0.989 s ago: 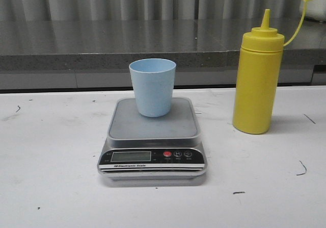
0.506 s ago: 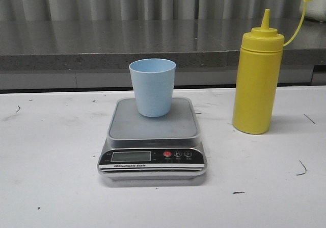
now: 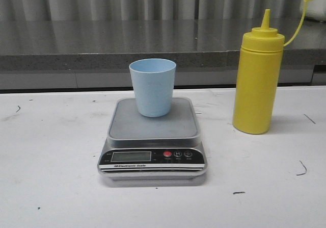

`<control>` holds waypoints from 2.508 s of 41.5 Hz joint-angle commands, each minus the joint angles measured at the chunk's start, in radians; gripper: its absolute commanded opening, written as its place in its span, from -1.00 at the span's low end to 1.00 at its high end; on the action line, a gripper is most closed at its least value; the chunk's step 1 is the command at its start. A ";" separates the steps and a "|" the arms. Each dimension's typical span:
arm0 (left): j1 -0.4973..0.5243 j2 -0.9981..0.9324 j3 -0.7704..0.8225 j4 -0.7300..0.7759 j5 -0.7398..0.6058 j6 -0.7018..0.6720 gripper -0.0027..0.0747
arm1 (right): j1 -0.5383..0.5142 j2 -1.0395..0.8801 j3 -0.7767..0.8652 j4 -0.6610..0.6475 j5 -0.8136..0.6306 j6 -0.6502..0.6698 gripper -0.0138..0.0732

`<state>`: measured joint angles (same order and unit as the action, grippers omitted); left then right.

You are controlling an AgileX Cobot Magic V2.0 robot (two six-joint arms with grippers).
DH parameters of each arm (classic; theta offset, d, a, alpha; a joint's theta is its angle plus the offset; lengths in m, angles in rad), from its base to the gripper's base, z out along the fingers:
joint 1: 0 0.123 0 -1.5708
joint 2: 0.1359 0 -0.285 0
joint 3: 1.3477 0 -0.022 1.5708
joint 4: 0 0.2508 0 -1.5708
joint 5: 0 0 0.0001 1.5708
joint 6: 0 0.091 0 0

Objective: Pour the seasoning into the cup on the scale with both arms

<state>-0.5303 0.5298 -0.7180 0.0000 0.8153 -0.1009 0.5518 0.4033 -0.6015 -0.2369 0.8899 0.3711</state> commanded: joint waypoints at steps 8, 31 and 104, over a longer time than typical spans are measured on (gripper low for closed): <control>-0.007 0.002 -0.025 0.000 -0.080 -0.009 0.02 | 0.004 0.005 -0.033 -0.038 -0.067 -0.015 -0.02; -0.007 0.002 -0.025 0.000 -0.080 -0.009 -0.98 | 0.004 0.005 -0.033 -0.044 -0.062 -0.015 -0.96; 0.465 -0.551 0.746 -0.010 -0.847 -0.009 -0.98 | 0.004 0.005 -0.033 -0.044 -0.057 -0.015 -0.96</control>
<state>-0.0672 -0.0051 0.0041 0.0000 0.0608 -0.1016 0.5518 0.4033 -0.6015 -0.2504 0.8953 0.3711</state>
